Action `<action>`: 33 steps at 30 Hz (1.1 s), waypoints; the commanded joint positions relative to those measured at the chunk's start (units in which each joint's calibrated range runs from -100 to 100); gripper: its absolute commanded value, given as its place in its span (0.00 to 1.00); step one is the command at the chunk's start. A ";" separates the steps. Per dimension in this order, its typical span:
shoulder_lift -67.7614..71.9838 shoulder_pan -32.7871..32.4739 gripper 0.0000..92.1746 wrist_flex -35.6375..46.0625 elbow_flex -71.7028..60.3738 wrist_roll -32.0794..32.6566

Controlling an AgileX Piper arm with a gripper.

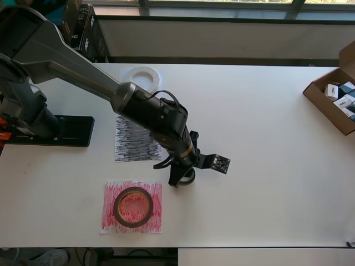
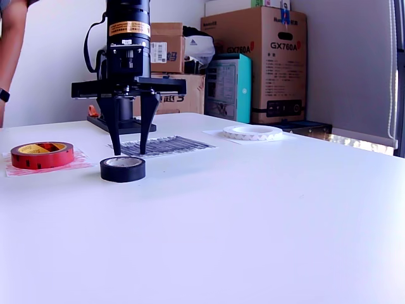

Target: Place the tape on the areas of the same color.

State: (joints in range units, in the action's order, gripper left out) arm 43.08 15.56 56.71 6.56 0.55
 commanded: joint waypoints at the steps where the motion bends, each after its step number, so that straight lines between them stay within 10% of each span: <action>1: 0.70 -0.50 0.44 -0.66 -0.33 -0.22; 33: 2.47 -1.44 0.55 -0.66 0.58 -0.46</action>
State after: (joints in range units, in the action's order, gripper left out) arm 46.09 13.95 56.66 7.21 0.55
